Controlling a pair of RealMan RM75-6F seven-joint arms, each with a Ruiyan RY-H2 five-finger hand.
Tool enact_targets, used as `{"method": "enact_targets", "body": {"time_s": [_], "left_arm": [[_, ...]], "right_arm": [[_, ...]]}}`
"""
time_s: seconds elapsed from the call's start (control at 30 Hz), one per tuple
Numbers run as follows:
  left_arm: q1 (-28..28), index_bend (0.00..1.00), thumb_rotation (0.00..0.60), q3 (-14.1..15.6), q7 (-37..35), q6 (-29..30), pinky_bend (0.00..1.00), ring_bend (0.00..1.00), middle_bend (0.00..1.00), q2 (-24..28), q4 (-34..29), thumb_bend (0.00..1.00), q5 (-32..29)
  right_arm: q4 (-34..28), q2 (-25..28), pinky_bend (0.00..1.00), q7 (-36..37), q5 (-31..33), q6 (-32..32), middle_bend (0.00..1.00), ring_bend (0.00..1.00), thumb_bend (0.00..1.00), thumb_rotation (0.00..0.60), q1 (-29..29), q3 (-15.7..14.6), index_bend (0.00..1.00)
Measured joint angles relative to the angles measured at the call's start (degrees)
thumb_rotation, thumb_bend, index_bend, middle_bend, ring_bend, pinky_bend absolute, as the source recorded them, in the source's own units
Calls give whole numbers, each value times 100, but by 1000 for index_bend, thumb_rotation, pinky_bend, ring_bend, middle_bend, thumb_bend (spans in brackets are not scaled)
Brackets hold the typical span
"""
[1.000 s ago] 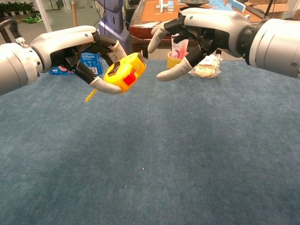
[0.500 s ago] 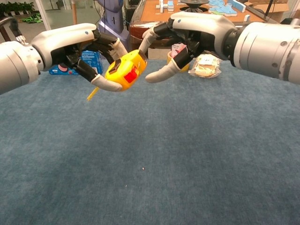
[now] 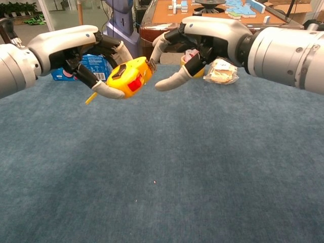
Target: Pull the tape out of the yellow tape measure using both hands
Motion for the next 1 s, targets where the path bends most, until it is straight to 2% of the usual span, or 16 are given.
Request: {"method": "enact_targets", "body": {"time_s": [1.0], "left_arm": [[2,492,600,24,-124,-40,0,304,515,-32,169,109,16]], "right_arm": [[229,-184,0,46,186,114,245,0,221,600,140,15,661]]}}
